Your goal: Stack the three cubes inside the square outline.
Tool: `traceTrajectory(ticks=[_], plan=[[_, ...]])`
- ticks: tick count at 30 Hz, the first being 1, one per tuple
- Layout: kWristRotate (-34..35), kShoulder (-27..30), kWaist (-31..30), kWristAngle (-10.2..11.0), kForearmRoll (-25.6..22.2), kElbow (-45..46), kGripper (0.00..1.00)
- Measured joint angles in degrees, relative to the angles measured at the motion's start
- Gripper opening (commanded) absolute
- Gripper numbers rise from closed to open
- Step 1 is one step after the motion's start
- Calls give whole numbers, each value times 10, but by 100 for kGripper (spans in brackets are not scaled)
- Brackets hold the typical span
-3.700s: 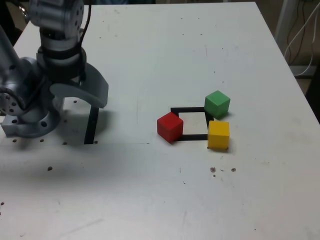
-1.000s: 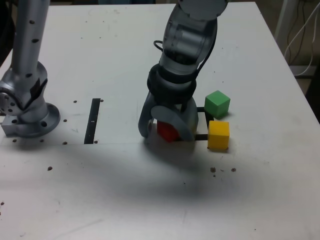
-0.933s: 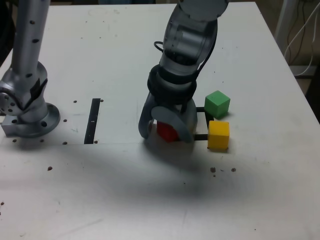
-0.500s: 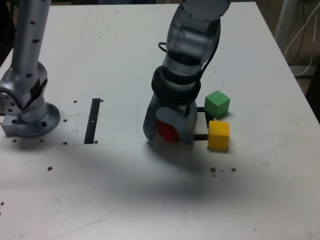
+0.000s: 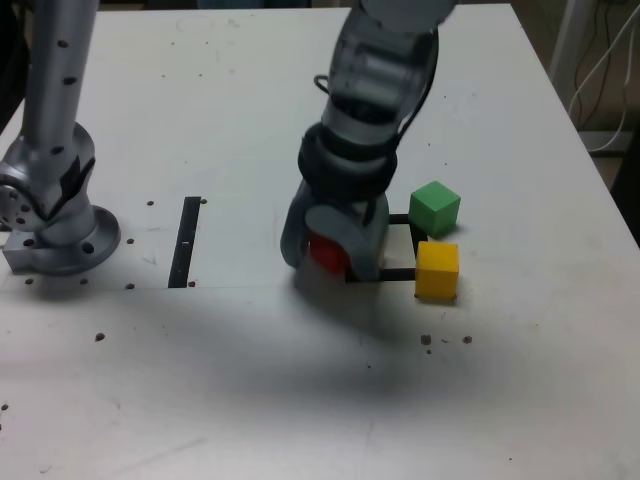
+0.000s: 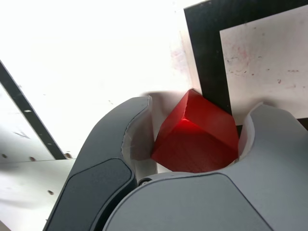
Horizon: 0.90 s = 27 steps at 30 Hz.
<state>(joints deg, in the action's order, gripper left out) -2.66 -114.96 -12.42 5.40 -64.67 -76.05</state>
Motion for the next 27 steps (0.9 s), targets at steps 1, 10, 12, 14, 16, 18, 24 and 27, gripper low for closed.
traceTrajectory(ticks=[1, 10, 12, 14, 16, 18, 24, 27], plan=[[-8, 7, 0, 6, -4, -1, 30], [-149, 20, 0, 48, -20, -41, 30], [-166, 18, 0, 50, -18, -49, 30], [-181, 13, 0, 52, -16, -55, 30], [-192, 7, 0, 52, -13, -58, 30], [-202, 1, 0, 52, -11, -60, 30], [-214, -18, 0, 54, -9, -55, 30], [-218, -23, 0, 57, 1, -49, 30]])
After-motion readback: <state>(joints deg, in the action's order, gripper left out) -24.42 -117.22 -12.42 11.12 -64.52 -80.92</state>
